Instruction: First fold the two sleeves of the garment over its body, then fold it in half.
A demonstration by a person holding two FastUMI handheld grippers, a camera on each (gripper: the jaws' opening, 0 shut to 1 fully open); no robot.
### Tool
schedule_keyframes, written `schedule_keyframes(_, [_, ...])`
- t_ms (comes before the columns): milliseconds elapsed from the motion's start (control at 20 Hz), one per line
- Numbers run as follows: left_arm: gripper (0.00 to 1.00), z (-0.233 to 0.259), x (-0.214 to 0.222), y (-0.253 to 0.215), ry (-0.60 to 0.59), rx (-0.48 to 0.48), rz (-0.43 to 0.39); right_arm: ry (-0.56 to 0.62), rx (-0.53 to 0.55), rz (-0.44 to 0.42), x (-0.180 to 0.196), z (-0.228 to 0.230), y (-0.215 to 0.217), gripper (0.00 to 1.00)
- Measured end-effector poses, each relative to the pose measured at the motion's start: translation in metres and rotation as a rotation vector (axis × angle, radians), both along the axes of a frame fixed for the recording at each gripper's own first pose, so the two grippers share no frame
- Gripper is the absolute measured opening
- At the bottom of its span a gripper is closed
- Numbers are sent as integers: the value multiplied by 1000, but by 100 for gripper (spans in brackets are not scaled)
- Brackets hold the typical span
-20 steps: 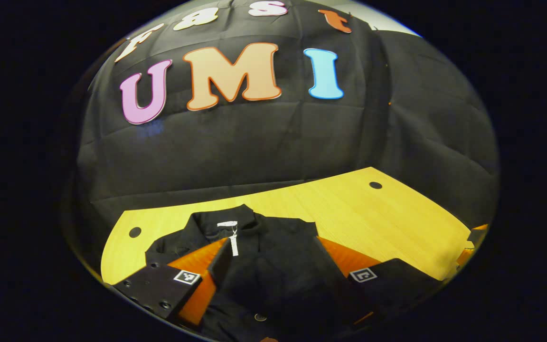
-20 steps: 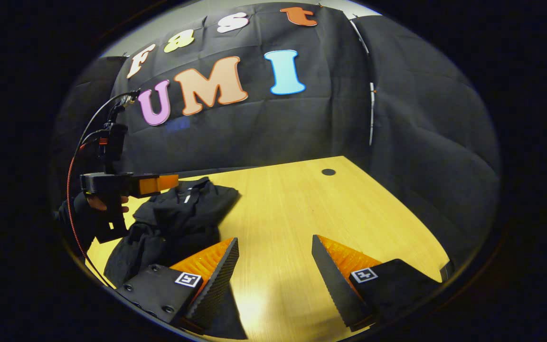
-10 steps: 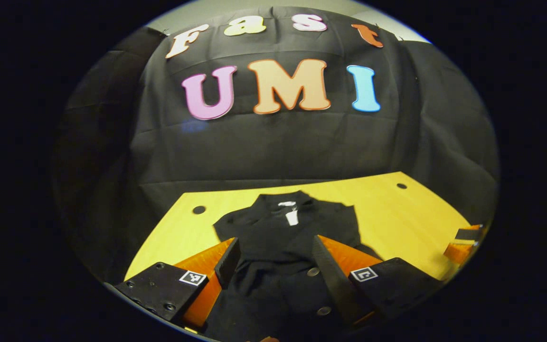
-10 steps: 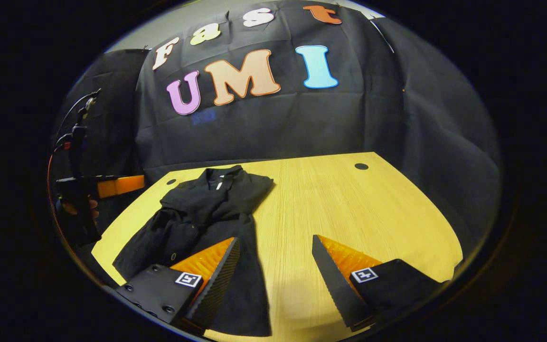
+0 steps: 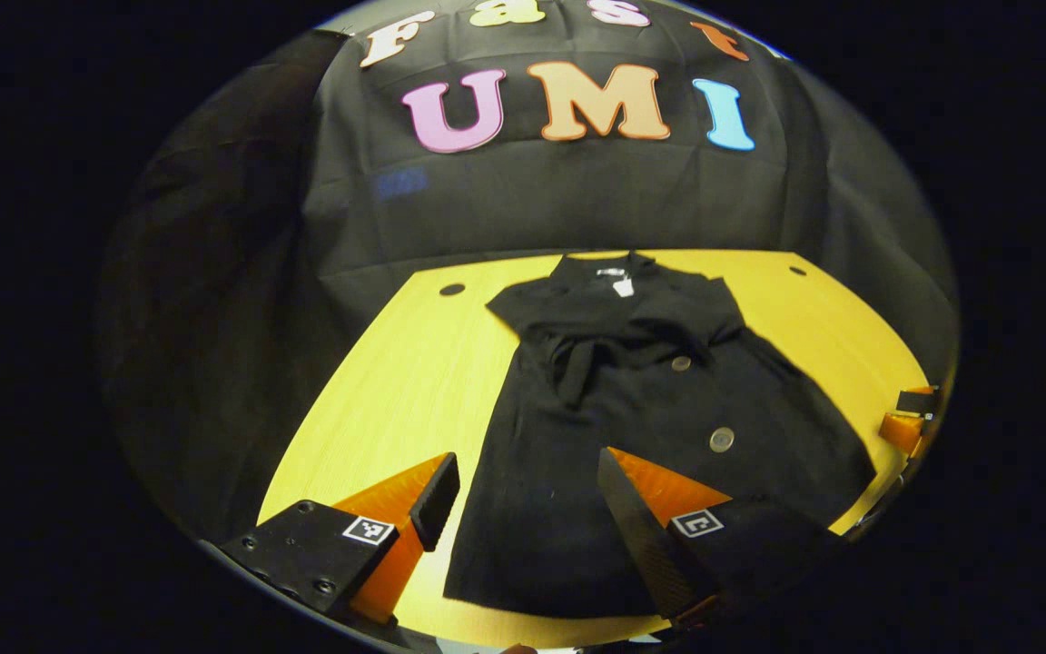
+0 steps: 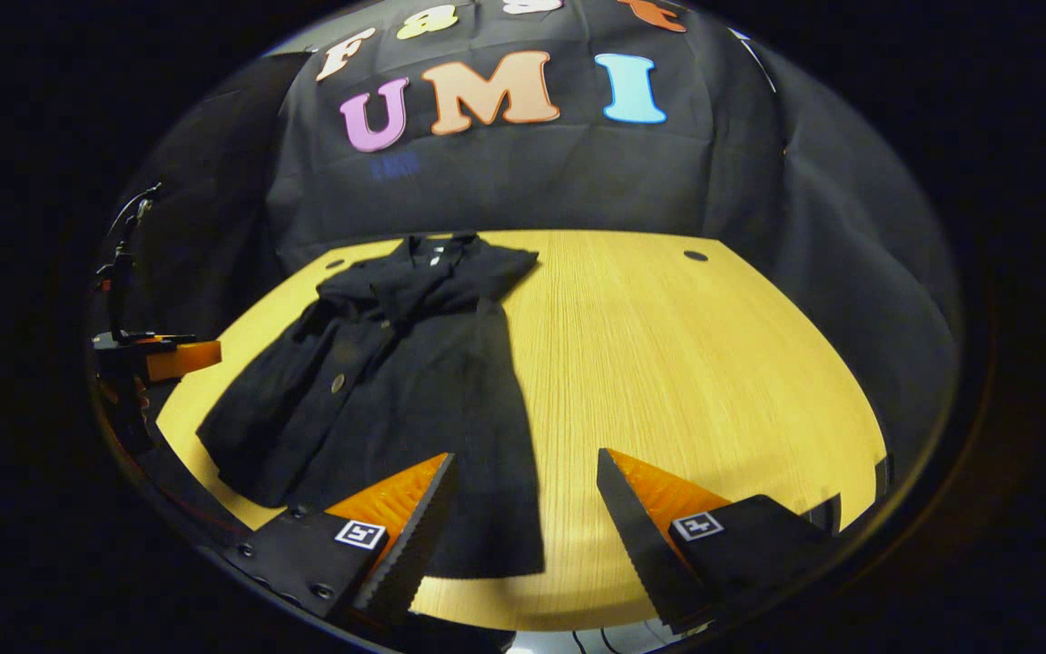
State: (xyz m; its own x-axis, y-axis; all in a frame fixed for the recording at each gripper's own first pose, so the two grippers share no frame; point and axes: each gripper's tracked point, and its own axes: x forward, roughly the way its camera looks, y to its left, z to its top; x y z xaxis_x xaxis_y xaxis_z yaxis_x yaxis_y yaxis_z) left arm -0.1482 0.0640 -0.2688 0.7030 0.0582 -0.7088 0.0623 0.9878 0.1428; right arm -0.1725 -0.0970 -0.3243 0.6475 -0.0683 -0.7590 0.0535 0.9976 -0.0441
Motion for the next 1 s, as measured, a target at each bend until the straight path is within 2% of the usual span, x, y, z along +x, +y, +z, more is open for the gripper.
schedule_keyframes(50, [95,-7,-12,6,23,1,4,17,4,-3,-6,-5,-1,94])
schedule_keyframes(100, [95,-13,-22,13,42,7,8,33,2,-8,-11,-9,1,98])
schedule_keyframes(200, [95,-27,-39,24,81,17,11,59,-6,-23,-17,-18,5,98])
schedule_keyframes(250, [95,-34,-46,29,103,20,11,72,-8,-31,-19,-23,7,94])
schedule_keyframes(300, [95,-41,-52,33,126,23,12,86,-7,-39,-23,-29,10,98])
schedule_keyframes(350, [95,-49,-58,36,147,22,15,103,-8,-46,-26,-33,11,94])
schedule_keyframes(400, [95,-55,-63,39,167,18,19,119,-11,-50,-28,-37,14,98])
schedule_keyframes(450, [95,-58,-68,41,179,13,19,138,-17,-51,-32,-40,15,94])
schedule_keyframes(600, [100,-61,-68,38,180,-39,10,147,-9,-72,-32,-42,19,94])
schedule_keyframes(700, [89,-63,-70,30,178,-115,-3,154,-4,-65,-32,-43,24,89])
schedule_keyframes(750, [87,-62,-72,30,166,-126,-7,156,-2,-48,-31,-43,30,87])
schedule_keyframes(800, [86,-62,-71,28,142,-125,-32,160,0,-26,-29,-44,36,75])
schedule_keyframes(850, [77,-63,-72,21,126,-126,-69,164,0,-5,-28,-44,41,62])
schedule_keyframes(950, [45,-63,-72,9,98,-142,-119,171,10,19,-29,-46,49,36])
schedule_keyframes(1000, [29,-63,-70,7,97,-148,-115,164,15,18,-28,-47,49,13])
